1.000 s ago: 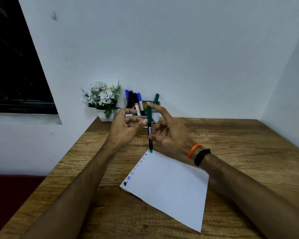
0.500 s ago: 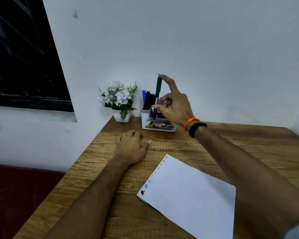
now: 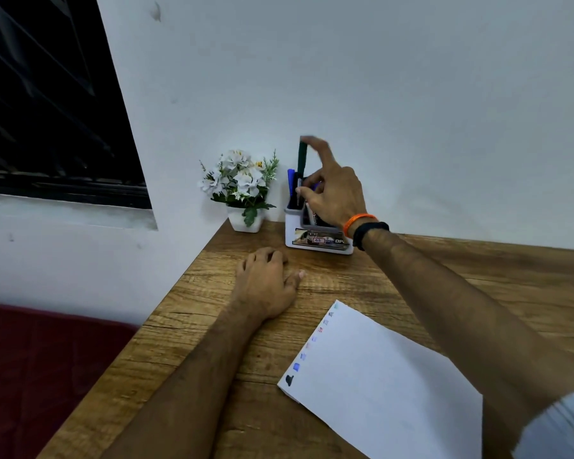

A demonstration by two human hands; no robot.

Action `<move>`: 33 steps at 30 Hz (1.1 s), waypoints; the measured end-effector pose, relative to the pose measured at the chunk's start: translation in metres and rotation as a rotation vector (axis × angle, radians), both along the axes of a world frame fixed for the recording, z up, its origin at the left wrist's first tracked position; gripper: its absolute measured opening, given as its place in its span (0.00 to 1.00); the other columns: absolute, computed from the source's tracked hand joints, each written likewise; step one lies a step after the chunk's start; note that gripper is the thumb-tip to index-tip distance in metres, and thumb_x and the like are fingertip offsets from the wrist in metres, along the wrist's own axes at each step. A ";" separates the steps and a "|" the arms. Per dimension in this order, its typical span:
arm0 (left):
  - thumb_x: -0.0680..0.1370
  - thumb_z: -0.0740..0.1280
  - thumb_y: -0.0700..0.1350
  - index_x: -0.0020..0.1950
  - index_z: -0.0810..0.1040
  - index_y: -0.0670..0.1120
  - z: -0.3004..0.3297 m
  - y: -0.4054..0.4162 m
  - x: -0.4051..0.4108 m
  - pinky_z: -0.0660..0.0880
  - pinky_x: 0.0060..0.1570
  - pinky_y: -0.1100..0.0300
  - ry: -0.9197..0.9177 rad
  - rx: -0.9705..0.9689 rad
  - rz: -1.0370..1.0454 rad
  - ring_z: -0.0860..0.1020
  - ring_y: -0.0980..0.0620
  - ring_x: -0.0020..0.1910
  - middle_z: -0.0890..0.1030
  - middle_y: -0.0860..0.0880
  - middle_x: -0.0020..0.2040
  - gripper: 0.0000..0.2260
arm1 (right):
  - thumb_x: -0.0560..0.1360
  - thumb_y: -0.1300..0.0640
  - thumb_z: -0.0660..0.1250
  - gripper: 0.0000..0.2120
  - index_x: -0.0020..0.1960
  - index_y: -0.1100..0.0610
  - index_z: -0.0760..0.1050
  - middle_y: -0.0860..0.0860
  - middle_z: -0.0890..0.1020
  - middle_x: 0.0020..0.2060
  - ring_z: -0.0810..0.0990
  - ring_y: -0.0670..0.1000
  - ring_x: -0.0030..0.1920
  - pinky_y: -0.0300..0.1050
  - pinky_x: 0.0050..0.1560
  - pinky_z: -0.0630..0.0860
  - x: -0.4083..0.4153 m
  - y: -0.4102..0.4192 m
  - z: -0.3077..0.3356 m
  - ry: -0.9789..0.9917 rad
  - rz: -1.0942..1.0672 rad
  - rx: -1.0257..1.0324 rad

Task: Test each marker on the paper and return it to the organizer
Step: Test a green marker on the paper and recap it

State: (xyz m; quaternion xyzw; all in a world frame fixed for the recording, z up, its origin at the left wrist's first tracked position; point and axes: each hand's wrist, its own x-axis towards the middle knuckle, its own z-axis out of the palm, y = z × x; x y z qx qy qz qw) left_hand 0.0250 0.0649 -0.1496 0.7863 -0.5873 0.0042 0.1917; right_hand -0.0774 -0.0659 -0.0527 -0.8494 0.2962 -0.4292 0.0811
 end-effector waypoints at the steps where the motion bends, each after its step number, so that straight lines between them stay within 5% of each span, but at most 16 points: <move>1: 0.78 0.56 0.62 0.69 0.69 0.49 0.000 0.000 0.000 0.56 0.71 0.45 0.001 0.001 0.000 0.63 0.46 0.72 0.67 0.46 0.72 0.25 | 0.72 0.59 0.72 0.32 0.72 0.44 0.66 0.46 0.86 0.40 0.84 0.50 0.42 0.49 0.46 0.82 0.000 -0.001 -0.003 0.082 -0.006 0.005; 11: 0.78 0.56 0.62 0.69 0.69 0.49 0.004 0.003 -0.003 0.56 0.72 0.45 0.020 0.030 0.004 0.62 0.46 0.72 0.66 0.45 0.72 0.25 | 0.72 0.64 0.67 0.30 0.72 0.47 0.70 0.51 0.81 0.52 0.79 0.54 0.54 0.52 0.55 0.79 -0.010 0.001 -0.012 0.089 -0.014 0.037; 18: 0.79 0.58 0.59 0.68 0.70 0.48 0.011 0.001 -0.009 0.60 0.70 0.46 0.026 0.013 -0.030 0.65 0.47 0.70 0.69 0.46 0.71 0.22 | 0.72 0.63 0.70 0.19 0.62 0.54 0.77 0.46 0.82 0.45 0.81 0.49 0.48 0.51 0.55 0.81 -0.042 -0.001 -0.018 -0.171 -0.066 0.169; 26: 0.80 0.60 0.56 0.67 0.73 0.49 0.010 -0.009 -0.030 0.64 0.67 0.49 0.012 -0.038 -0.152 0.68 0.49 0.67 0.72 0.49 0.67 0.19 | 0.72 0.59 0.71 0.06 0.49 0.54 0.81 0.44 0.81 0.39 0.82 0.48 0.46 0.46 0.50 0.80 -0.077 -0.026 -0.031 -0.183 -0.263 0.231; 33: 0.80 0.58 0.56 0.69 0.71 0.50 0.005 -0.013 -0.028 0.60 0.69 0.49 -0.002 -0.022 -0.182 0.66 0.50 0.69 0.70 0.50 0.70 0.20 | 0.73 0.48 0.72 0.09 0.48 0.53 0.82 0.46 0.82 0.40 0.81 0.49 0.47 0.43 0.49 0.78 -0.066 -0.045 -0.032 -0.142 -0.357 0.391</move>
